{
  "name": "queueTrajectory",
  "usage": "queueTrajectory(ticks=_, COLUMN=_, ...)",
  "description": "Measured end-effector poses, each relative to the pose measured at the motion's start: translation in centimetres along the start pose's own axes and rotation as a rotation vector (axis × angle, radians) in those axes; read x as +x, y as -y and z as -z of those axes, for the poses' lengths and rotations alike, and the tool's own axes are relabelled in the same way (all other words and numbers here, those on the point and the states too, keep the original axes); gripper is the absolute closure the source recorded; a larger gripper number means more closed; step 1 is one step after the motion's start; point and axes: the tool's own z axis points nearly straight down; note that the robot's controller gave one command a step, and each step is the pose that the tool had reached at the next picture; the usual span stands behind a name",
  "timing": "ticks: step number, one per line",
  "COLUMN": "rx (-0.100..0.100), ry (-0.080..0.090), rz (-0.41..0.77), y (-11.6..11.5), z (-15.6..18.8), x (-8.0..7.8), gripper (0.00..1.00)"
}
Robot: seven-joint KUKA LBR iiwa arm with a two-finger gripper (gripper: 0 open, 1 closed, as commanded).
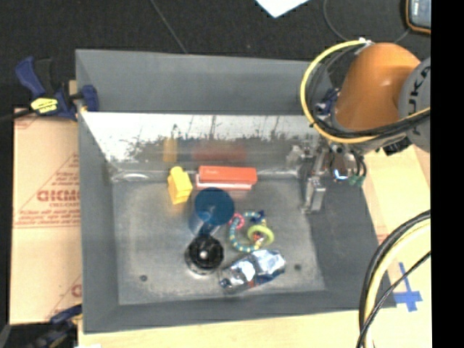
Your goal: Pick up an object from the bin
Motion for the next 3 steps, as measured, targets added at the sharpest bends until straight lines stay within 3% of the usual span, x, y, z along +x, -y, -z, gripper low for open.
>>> queueTrajectory(ticks=1, rx=0.0, ry=0.0, rz=0.0, y=0.0, z=0.0, x=0.0, gripper=0.0)
queueTrajectory(ticks=2, rx=-0.001, ry=0.003, rz=-0.005, y=-2.7, z=-1.3, x=2.0, gripper=0.0)
queueTrajectory(ticks=3, rx=0.002, ry=0.012, rz=0.007, y=-3.8, z=1.4, x=1.0, gripper=0.0)
